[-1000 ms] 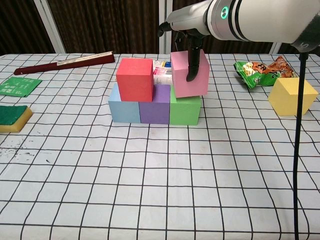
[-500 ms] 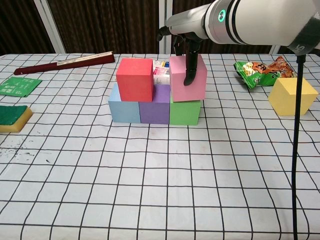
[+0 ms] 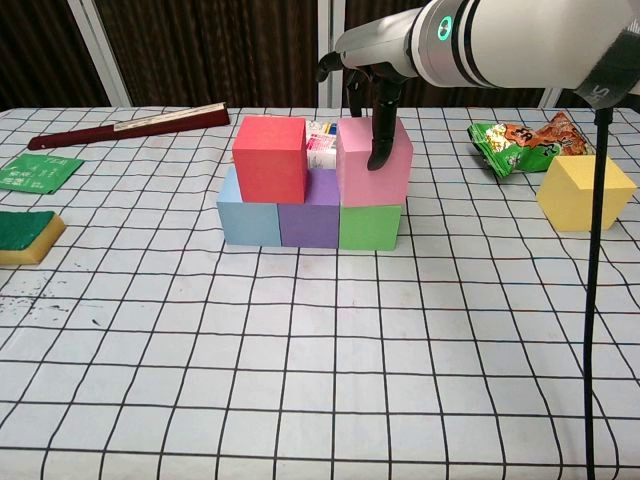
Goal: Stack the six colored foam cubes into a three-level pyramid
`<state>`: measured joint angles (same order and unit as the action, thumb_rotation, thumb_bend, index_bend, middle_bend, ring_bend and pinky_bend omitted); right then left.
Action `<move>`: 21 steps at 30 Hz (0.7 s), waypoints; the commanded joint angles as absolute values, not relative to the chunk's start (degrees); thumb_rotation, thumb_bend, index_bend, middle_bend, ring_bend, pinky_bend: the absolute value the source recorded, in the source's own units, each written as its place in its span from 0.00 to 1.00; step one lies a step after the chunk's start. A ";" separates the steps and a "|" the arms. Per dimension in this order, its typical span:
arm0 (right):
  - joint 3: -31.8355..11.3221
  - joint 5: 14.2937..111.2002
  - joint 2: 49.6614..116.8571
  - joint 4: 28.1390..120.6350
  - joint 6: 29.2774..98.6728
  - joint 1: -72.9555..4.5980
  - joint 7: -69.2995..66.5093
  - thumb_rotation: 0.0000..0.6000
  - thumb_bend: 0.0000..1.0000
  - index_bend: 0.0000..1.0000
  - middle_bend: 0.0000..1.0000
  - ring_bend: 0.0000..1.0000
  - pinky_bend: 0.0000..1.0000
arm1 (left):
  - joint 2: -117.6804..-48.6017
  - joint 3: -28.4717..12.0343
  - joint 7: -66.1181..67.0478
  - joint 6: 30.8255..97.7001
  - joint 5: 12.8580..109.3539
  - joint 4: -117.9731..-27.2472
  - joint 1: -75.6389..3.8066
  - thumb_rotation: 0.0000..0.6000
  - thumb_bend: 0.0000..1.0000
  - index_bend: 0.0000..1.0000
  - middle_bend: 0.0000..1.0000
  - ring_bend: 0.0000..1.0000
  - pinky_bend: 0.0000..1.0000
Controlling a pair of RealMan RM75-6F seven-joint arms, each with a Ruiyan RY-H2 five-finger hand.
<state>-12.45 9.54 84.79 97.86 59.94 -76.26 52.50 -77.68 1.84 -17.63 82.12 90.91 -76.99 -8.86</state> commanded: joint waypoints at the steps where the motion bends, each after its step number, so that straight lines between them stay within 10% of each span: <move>1: -12.51 9.94 84.67 98.05 60.14 -76.11 52.17 1.00 0.00 0.00 0.30 0.03 0.00 | -77.69 1.83 -17.62 82.14 90.91 -76.98 -8.87 1.00 0.00 0.10 0.14 0.02 0.06; 14: -13.78 19.63 72.42 104.75 49.56 -67.11 37.09 1.00 0.00 0.00 0.06 0.00 0.00 | -77.86 2.15 -17.73 81.82 91.37 -77.10 -9.12 1.00 0.00 0.10 0.14 0.02 0.07; 21: -15.25 41.23 70.91 103.18 44.39 -54.85 16.83 1.00 0.00 0.00 0.01 0.00 0.00 | -78.17 2.34 -17.68 81.32 91.44 -77.04 -9.33 1.00 0.00 0.10 0.14 0.02 0.07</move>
<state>-14.25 29.94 72.06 103.96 47.86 -62.19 27.15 -78.16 2.34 -17.69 81.33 91.44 -77.04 -9.33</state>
